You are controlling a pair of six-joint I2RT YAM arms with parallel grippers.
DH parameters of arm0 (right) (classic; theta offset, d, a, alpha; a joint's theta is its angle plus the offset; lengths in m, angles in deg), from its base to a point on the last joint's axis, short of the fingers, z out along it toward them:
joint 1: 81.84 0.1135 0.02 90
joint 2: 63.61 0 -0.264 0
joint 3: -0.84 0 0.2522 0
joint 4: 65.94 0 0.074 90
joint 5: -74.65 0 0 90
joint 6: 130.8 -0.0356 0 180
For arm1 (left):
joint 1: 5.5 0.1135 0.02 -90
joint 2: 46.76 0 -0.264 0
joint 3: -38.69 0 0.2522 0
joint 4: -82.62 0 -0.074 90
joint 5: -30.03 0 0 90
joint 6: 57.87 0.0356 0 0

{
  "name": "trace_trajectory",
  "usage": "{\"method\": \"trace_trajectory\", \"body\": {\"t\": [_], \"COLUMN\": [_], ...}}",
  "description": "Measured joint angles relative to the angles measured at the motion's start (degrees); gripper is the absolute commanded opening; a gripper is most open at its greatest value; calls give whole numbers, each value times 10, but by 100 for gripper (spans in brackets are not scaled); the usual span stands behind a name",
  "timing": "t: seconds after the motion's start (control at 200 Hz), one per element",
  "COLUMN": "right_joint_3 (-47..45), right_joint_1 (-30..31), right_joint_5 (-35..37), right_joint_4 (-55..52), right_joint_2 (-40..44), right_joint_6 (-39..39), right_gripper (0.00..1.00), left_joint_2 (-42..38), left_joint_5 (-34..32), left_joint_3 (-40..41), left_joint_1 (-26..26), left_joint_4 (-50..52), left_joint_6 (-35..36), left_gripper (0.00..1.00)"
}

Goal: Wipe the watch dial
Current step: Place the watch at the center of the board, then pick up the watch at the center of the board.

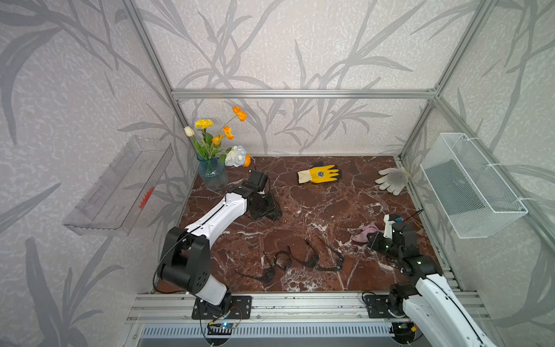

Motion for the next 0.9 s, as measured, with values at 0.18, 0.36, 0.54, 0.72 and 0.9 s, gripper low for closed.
{"method": "trace_trajectory", "body": {"t": [0.18,0.36,0.54,0.72,0.9], "right_joint_3": [0,0,0,0,-2], "right_joint_1": [0,0,0,0,0], "right_joint_5": [-1,-3,-5,-9,-11], "right_joint_4": [2,5,16,18,19], "right_joint_2": [-41,-79,-91,-96,-90], "right_joint_6": [9,12,13,14,14], "right_gripper": [0,0,0,0,0], "left_joint_2": [-152,-238,-257,-218,-173], "left_joint_5": [-18,-3,24,55,74], "left_joint_3": [146,247,280,291,291], "left_joint_1": [-45,-83,-97,-112,-142], "left_joint_4": [17,27,20,-4,-31], "left_joint_6": [-54,-132,-175,-188,-197], "left_gripper": [43,43,44,44,44]}}
